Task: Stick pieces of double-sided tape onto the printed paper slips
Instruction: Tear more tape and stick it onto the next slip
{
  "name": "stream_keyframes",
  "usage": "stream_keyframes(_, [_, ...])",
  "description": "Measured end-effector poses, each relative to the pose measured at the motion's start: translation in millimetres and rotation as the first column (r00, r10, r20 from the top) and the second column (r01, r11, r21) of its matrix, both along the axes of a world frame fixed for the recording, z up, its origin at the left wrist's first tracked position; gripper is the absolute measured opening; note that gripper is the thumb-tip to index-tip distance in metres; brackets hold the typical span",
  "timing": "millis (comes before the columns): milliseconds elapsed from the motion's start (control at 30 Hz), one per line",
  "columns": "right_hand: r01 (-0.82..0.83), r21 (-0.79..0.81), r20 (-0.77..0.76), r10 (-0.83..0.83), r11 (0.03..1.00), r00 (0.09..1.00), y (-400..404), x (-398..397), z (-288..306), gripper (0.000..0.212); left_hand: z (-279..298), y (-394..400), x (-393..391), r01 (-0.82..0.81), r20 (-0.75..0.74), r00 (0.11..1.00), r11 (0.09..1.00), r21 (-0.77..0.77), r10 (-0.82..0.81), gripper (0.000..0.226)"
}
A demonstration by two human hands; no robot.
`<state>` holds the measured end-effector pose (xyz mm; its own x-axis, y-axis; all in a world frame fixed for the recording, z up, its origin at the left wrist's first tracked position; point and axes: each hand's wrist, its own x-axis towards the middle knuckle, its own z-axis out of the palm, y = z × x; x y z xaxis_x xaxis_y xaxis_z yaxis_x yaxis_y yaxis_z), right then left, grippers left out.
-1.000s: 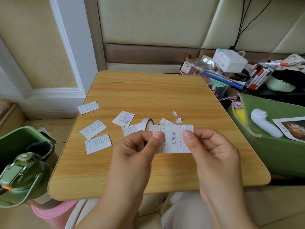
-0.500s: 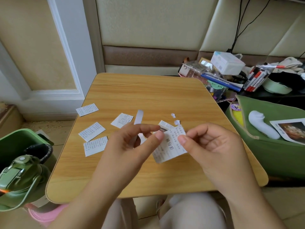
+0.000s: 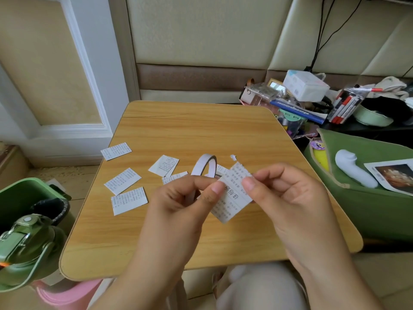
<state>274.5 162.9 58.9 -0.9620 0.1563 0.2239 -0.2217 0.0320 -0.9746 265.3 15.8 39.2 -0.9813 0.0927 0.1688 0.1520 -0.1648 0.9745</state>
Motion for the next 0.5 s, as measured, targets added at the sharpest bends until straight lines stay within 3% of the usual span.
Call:
stream_keyframes(100, [-0.018,-0.057,0.031,0.02,0.998,0.999,-3,4,-4,0.005,-1,2,3,-0.023,0.02,1.0,0.998,0.064,0.022,0.01])
stream_keyframes(167, [0.011,-0.058,0.031,-0.01,0.998,0.999,-4,6,-7,0.004,-5,1,4,-0.013,0.019,1.0,0.998,0.057,0.012,0.018])
stream_keyframes(300, [0.03,0.038,0.03,-0.031,0.999,0.999,-1,4,-5,0.005,-4,-3,2,-0.001,0.02,1.0,0.999,-0.042,0.002,0.034])
stream_keyframes(500, [-0.009,0.194,0.006,0.008,0.981,1.0,1,-1,-1,0.007,10,-1,-8,0.01,0.042,0.999,0.999,-0.053,-0.007,0.019])
